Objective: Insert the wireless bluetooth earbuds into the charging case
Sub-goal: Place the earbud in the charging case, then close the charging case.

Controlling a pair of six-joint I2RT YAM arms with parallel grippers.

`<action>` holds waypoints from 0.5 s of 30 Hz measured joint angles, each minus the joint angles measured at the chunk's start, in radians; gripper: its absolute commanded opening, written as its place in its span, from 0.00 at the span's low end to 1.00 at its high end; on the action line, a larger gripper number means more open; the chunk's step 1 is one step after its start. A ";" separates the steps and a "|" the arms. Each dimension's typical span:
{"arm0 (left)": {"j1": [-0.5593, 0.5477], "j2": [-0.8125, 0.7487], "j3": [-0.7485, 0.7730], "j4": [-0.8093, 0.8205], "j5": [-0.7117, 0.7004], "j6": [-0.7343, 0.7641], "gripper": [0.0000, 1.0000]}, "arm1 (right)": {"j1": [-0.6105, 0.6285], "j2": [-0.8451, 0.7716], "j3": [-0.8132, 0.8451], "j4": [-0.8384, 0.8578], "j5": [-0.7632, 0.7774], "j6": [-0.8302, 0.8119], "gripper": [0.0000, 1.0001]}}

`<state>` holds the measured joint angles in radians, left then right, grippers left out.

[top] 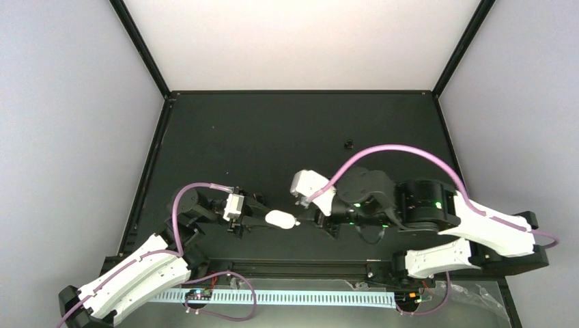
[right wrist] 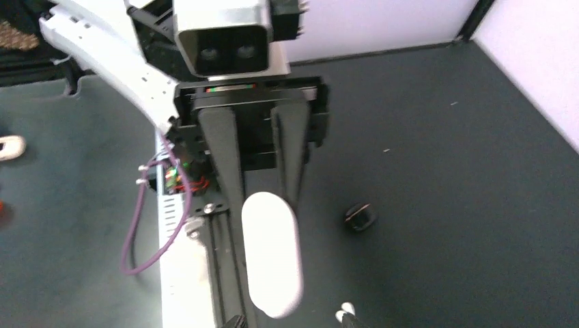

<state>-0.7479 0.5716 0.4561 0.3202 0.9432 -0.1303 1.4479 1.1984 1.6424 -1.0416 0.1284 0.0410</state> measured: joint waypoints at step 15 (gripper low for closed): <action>-0.001 -0.029 0.000 0.005 -0.028 -0.014 0.02 | -0.091 -0.390 -0.584 0.380 0.189 0.262 0.63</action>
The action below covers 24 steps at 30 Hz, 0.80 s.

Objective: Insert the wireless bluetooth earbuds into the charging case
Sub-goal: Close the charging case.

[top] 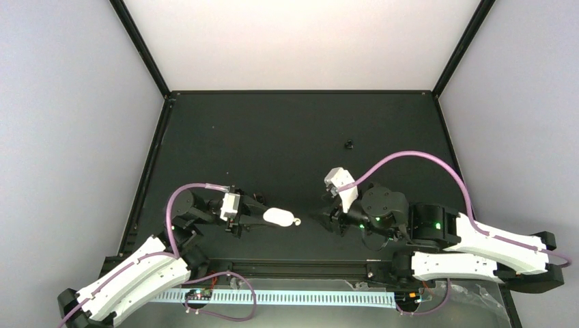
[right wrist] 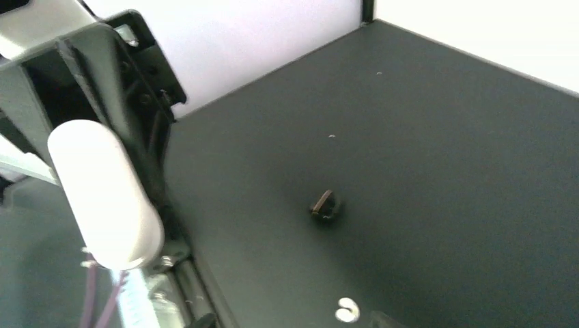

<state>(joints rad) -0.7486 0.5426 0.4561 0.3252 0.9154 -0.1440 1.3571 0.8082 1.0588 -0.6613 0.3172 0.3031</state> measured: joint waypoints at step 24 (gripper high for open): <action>-0.005 -0.105 -0.108 0.200 -0.214 -0.236 0.02 | 0.000 0.229 0.201 0.164 -0.218 -0.070 1.00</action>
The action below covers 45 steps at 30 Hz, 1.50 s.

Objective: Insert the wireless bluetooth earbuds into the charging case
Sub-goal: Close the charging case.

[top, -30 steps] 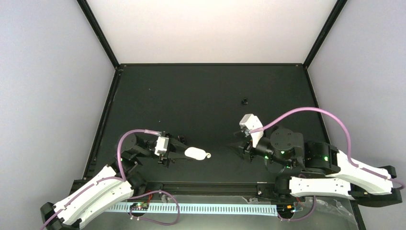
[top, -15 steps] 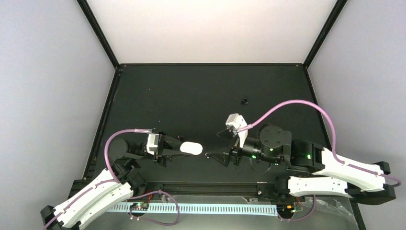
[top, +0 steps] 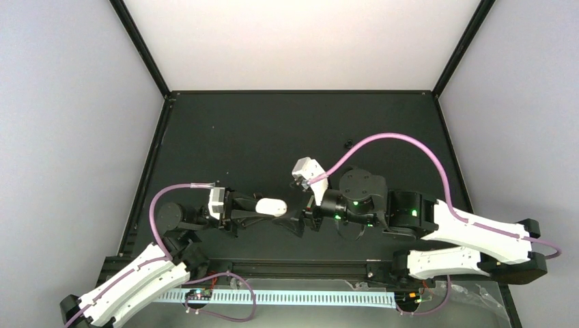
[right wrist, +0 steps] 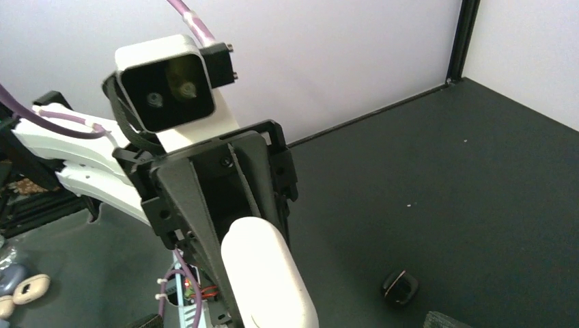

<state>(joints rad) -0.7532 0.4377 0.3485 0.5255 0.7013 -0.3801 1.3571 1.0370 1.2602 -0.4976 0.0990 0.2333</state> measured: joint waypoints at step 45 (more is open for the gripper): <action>0.000 -0.092 -0.044 -0.088 -0.003 0.031 0.01 | -0.044 0.073 0.069 -0.068 0.119 0.061 1.00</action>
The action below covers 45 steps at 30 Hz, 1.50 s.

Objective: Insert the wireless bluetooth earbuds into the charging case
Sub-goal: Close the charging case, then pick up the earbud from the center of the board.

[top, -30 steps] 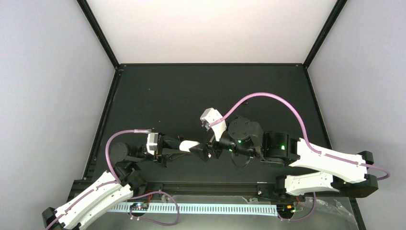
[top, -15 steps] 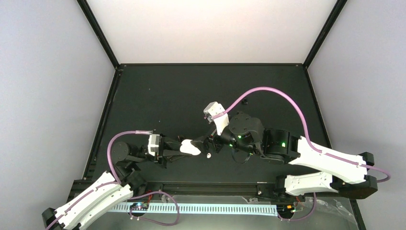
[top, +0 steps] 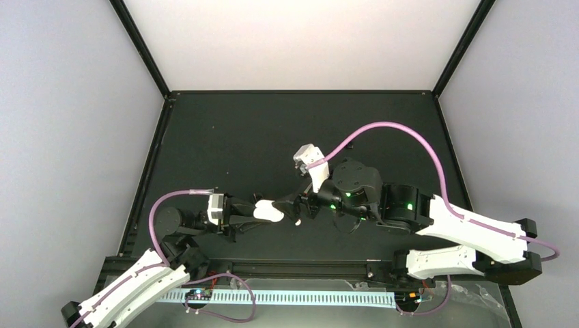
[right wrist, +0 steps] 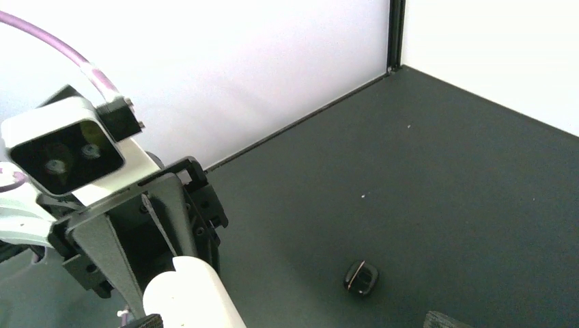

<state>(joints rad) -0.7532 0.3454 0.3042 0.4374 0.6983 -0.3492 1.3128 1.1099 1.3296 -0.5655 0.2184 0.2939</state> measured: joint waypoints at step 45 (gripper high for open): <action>0.000 -0.091 0.003 -0.153 -0.018 0.055 0.02 | -0.332 0.456 -0.529 0.269 -0.203 0.184 0.45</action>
<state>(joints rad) -0.7532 0.2543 0.3069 0.2844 0.6807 -0.2943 0.9813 1.5658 0.8005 -0.2970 0.0151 0.4778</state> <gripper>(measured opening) 0.220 0.459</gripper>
